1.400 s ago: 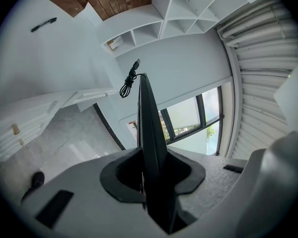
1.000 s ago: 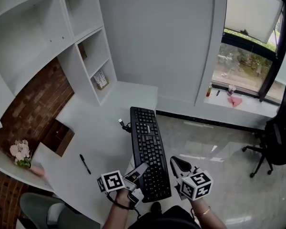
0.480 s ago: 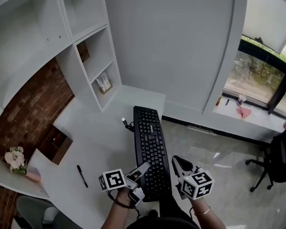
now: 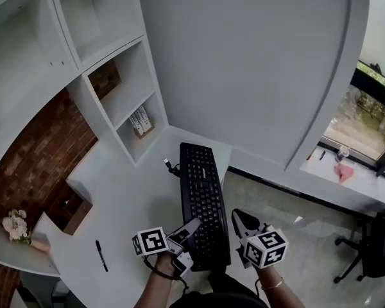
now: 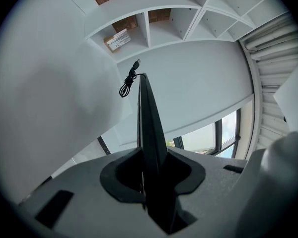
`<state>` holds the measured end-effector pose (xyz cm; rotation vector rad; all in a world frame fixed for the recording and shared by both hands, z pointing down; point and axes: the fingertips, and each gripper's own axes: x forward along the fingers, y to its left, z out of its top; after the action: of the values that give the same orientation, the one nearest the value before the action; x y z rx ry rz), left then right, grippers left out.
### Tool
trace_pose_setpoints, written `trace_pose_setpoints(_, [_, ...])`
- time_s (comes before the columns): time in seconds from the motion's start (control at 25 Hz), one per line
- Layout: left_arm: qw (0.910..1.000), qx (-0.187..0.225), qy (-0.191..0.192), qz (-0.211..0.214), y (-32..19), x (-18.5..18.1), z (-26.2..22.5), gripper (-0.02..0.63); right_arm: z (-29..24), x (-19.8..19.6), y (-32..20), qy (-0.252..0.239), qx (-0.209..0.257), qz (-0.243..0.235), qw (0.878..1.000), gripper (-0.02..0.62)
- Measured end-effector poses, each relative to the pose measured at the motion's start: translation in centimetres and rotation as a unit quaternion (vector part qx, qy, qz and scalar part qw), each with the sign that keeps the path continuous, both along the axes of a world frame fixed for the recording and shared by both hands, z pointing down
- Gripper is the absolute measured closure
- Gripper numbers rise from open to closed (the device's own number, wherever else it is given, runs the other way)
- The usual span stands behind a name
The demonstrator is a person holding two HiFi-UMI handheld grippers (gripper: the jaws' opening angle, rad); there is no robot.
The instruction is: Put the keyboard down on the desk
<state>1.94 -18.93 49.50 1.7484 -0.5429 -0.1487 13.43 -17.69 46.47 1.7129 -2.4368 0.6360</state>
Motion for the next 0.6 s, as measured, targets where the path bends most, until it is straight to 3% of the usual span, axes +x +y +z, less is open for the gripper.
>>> trace_pose_setpoints(0.28, [0.9996,0.007,-0.012,-0.026,-6.4,2.4,0.5,0.502,0.9,2.7,-5.6,-0.013,-0.005,-0.022,1.000,0.591])
trace_pose_setpoints(0.6, [0.9992,0.006,-0.027,-0.029,-12.1,3.1,1.7,0.502,2.3,3.1,-10.1,-0.015,-0.019,-0.034,0.999,0.591])
